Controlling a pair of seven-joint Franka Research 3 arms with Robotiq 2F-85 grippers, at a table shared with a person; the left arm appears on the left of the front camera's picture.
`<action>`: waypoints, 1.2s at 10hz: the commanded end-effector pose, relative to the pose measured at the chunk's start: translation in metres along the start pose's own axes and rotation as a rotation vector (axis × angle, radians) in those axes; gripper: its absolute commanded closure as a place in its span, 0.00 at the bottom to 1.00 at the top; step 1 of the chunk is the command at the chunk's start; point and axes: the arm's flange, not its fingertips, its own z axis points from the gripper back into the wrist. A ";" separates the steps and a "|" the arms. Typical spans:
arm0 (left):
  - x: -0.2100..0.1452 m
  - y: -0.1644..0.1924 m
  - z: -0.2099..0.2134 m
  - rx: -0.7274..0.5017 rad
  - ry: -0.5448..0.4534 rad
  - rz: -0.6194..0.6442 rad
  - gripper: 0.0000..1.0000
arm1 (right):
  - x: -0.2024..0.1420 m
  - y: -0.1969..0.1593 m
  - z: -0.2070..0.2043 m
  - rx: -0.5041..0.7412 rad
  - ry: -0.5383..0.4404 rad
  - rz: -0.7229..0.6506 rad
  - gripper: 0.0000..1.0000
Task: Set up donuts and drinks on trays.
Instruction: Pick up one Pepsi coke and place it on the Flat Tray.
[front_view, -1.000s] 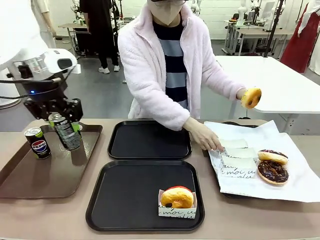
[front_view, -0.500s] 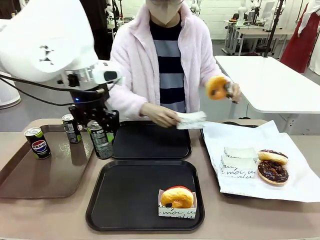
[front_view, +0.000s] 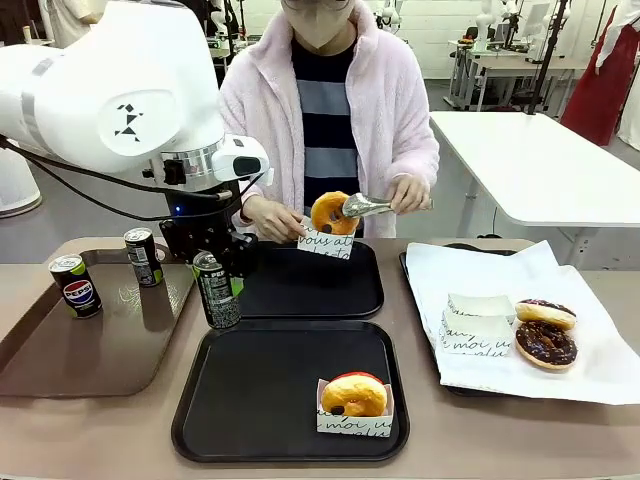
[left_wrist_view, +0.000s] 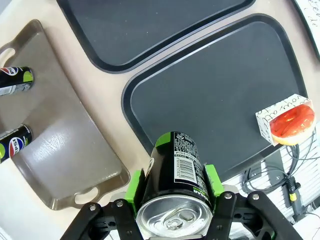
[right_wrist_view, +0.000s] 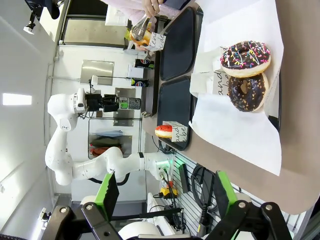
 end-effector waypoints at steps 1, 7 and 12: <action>0.000 0.000 0.001 0.001 -0.002 -0.001 0.41 | 0.000 0.000 0.002 0.014 -0.007 0.011 0.00; -0.001 -0.021 -0.024 -0.015 0.130 -0.146 0.41 | 0.000 0.000 0.002 0.014 -0.007 0.011 0.00; -0.127 0.000 0.036 -0.068 -0.091 -0.235 0.41 | 0.000 0.000 0.002 0.014 -0.007 0.011 0.00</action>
